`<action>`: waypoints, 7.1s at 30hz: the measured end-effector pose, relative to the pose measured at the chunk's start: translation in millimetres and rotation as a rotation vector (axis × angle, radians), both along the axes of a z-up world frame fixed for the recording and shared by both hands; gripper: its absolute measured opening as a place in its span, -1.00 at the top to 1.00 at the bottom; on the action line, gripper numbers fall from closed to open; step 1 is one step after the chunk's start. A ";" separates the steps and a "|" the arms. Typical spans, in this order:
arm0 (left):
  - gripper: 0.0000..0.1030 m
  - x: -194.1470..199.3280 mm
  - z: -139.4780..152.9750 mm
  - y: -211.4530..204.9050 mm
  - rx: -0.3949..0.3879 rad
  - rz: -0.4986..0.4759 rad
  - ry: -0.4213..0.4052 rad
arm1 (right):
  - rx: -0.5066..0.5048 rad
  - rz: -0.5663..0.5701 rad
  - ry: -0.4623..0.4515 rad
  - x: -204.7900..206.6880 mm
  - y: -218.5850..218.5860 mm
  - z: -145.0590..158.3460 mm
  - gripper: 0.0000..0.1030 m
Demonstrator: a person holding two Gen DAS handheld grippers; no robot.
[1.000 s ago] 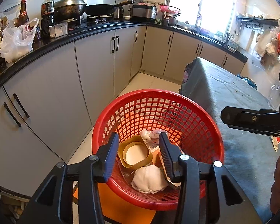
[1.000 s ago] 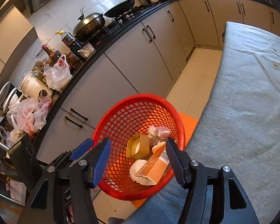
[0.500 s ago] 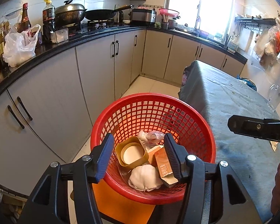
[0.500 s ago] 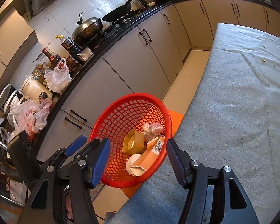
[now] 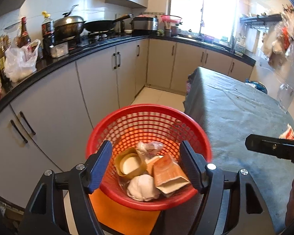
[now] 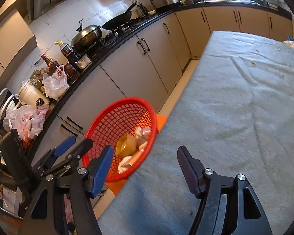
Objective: Collect trash
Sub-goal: 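Move both grippers back to the table toward the wipe pack, then grasp the wet-wipe pack with the left gripper while the right grasps the medicine box, then carry the wipe pack and medicine box over the red basket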
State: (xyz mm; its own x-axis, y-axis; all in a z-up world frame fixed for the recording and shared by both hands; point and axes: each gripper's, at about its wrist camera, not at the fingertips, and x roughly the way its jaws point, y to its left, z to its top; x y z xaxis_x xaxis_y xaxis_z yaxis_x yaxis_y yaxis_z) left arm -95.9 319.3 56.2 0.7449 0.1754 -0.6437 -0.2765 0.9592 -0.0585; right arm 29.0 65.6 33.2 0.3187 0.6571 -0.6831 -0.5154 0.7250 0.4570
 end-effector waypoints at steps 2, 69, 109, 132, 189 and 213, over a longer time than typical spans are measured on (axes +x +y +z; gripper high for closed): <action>-0.38 1.6 1.8 -11.3 0.002 -0.032 0.005 | 0.002 -0.015 -0.007 -2.6 -11.6 0.2 -0.44; -0.68 180.9 -33.7 -436.1 0.296 -0.827 0.238 | -0.193 -0.769 -0.060 74.2 -382.1 -41.0 -0.19; -0.14 172.8 -12.1 -346.2 0.096 -0.490 -0.015 | -0.205 -0.487 -0.331 48.9 -309.5 -17.6 0.16; -0.14 103.9 21.4 -263.8 0.084 -0.306 -0.095 | -0.099 -0.456 -0.351 35.2 -285.4 10.3 0.16; -0.14 6.0 -4.7 5.8 -0.037 0.179 -0.079 | -0.082 0.061 -0.301 3.6 55.2 8.0 0.16; -0.14 6.4 -34.0 29.0 -0.044 0.228 -0.027 | -0.100 0.107 -0.252 7.2 91.3 -16.6 0.16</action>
